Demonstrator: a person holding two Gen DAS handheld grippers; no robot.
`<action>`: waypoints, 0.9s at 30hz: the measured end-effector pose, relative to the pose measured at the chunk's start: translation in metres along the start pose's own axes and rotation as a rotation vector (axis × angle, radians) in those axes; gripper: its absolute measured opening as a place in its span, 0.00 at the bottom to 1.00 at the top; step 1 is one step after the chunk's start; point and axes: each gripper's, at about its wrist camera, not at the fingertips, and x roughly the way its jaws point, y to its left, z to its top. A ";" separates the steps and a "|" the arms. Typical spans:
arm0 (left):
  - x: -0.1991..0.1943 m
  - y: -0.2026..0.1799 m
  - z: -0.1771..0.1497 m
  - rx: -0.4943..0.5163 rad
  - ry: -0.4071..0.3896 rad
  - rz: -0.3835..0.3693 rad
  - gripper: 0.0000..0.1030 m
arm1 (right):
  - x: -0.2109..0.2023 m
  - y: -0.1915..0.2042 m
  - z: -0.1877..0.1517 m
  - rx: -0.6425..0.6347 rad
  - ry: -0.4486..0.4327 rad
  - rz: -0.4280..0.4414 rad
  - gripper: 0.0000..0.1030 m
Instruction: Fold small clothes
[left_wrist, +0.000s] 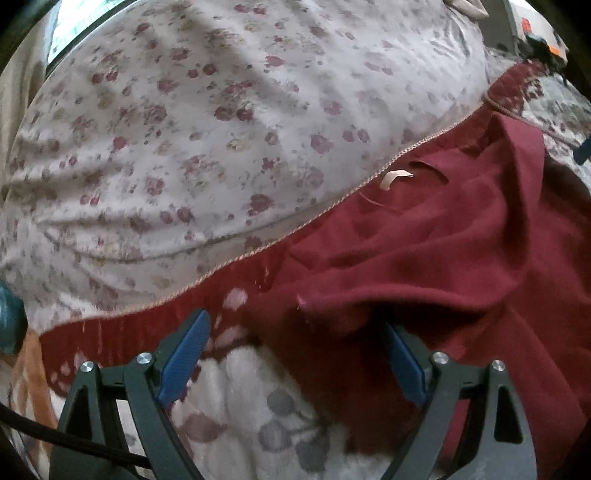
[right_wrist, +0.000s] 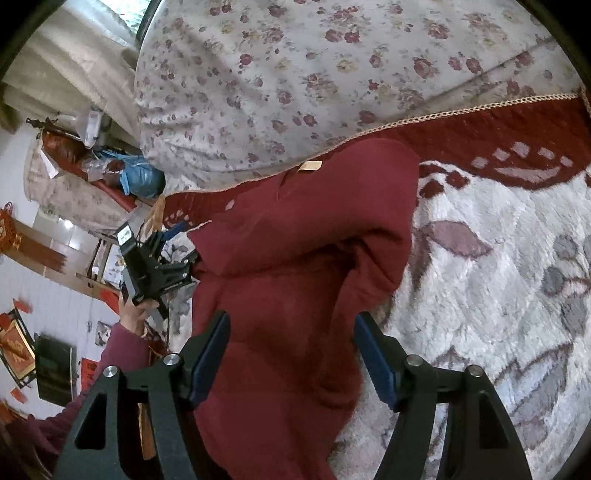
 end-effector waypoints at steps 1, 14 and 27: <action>0.000 -0.002 0.002 0.013 -0.002 0.002 0.81 | 0.002 0.000 0.000 0.001 0.002 -0.001 0.72; -0.021 -0.002 0.018 -0.105 0.022 -0.147 0.10 | 0.004 0.001 -0.014 0.014 -0.001 0.047 0.73; -0.167 0.020 0.098 -0.432 -0.161 -0.257 0.10 | 0.015 0.018 -0.019 -0.100 -0.052 -0.034 0.74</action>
